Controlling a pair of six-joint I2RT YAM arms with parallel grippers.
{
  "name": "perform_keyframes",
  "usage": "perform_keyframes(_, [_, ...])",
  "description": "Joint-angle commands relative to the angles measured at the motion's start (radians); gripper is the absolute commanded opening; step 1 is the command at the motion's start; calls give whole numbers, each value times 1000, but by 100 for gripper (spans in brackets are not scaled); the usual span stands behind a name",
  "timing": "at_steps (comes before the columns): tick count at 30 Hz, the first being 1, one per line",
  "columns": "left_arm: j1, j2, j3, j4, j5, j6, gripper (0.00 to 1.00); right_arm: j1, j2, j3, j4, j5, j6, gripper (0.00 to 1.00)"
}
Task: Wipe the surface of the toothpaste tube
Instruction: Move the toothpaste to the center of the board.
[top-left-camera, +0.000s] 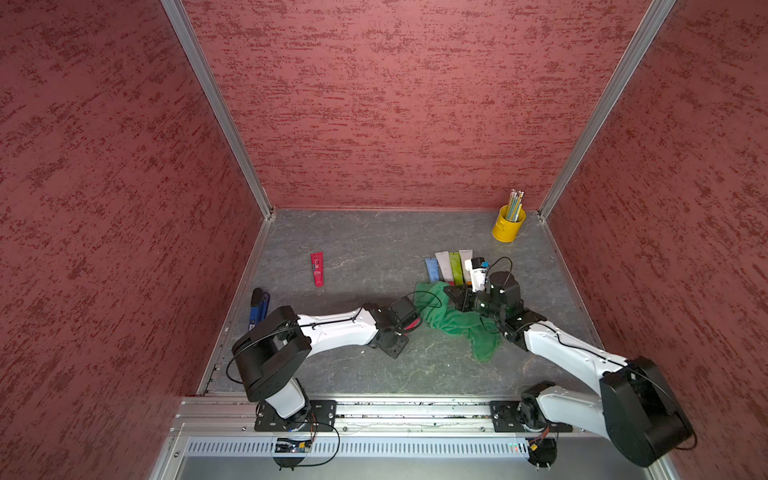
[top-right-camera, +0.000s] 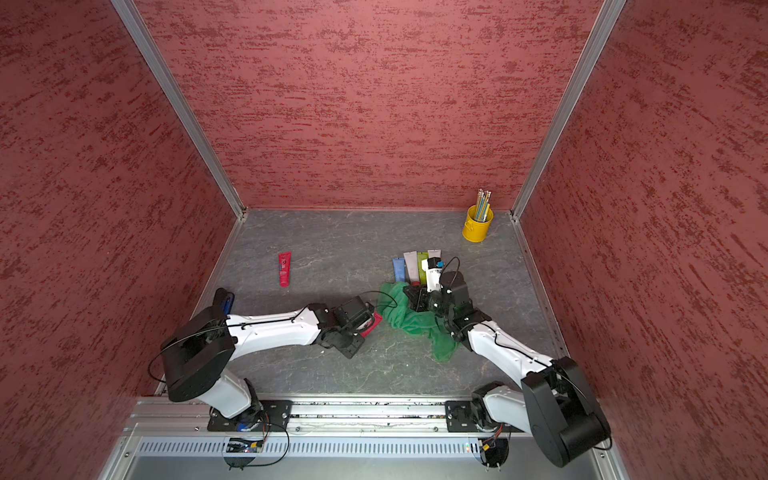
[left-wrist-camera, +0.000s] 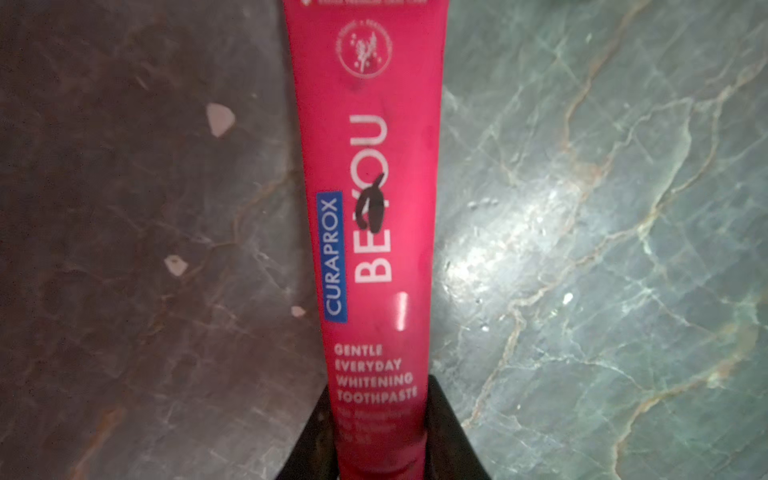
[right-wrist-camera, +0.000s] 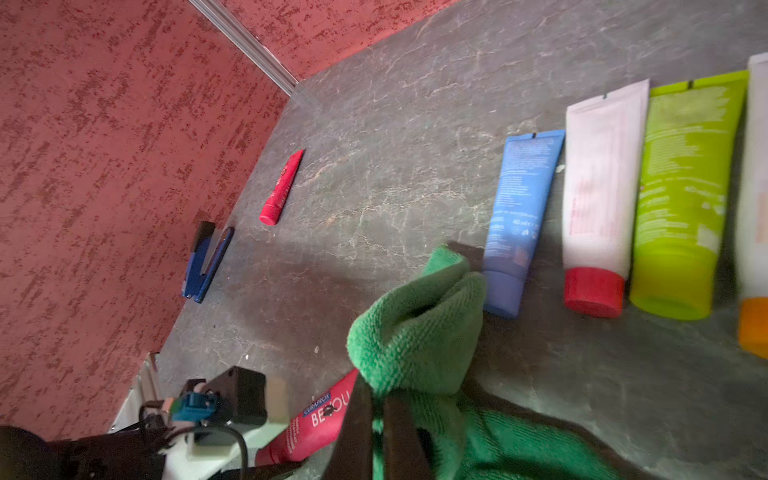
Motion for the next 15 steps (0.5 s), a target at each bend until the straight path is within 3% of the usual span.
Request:
perform_keyframes(1, [-10, -42, -27, 75, 17, -7, 29, 12, 59, 45, 38, -77, 37, 0])
perform_keyframes(6, [-17, -63, -53, 89, 17, -18, 50, 100, 165, 54, 49, -66, 57, 0])
perform_keyframes(10, [-17, -101, -101, 115, 20, -45, 52, 141, 234, 55, 81, -63, 74, 0])
perform_keyframes(15, [-10, -103, -132, 135, 31, -61, 48, 185, 355, 102, 86, -90, 69, 0])
